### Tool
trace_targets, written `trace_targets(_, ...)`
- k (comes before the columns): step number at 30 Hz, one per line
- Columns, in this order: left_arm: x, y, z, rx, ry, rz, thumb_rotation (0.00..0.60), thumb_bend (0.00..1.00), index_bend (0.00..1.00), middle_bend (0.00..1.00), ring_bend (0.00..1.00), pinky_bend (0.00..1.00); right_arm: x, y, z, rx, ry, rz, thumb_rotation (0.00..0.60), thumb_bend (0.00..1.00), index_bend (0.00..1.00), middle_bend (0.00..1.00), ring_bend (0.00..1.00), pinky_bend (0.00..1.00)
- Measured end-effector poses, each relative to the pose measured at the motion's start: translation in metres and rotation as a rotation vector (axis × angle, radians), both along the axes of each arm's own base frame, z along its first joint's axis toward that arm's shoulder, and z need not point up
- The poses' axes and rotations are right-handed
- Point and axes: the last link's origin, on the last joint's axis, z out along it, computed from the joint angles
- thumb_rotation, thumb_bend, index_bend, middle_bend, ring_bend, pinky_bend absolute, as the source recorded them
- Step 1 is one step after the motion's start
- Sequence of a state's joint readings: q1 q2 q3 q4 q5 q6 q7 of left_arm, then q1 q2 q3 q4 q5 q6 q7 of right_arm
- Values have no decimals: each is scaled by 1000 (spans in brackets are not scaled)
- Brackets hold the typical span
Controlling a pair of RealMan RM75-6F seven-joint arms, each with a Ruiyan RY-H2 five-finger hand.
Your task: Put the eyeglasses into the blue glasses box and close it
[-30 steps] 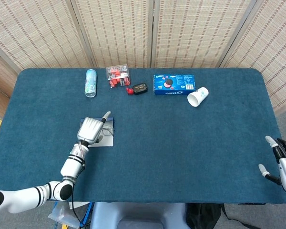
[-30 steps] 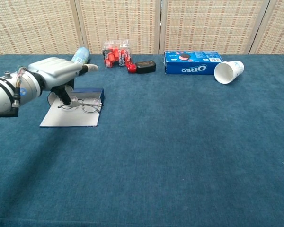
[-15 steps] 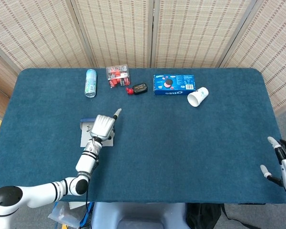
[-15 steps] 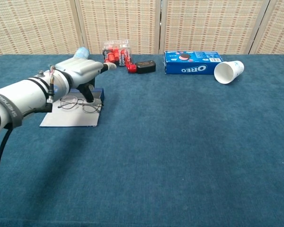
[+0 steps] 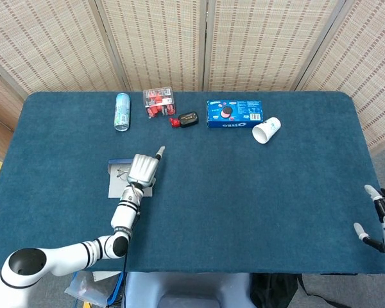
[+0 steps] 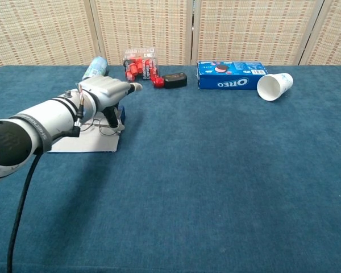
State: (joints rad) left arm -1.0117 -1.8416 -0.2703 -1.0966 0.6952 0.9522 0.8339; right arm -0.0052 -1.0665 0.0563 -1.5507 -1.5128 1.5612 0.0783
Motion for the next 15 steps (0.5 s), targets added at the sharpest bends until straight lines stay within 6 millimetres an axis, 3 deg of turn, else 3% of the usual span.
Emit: trace_targets(15,-11,12,1,28,63,43,600,254,0,1000,1000,1000,-2,2,0,-6,-1,-11,600,276,71,187,101,153)
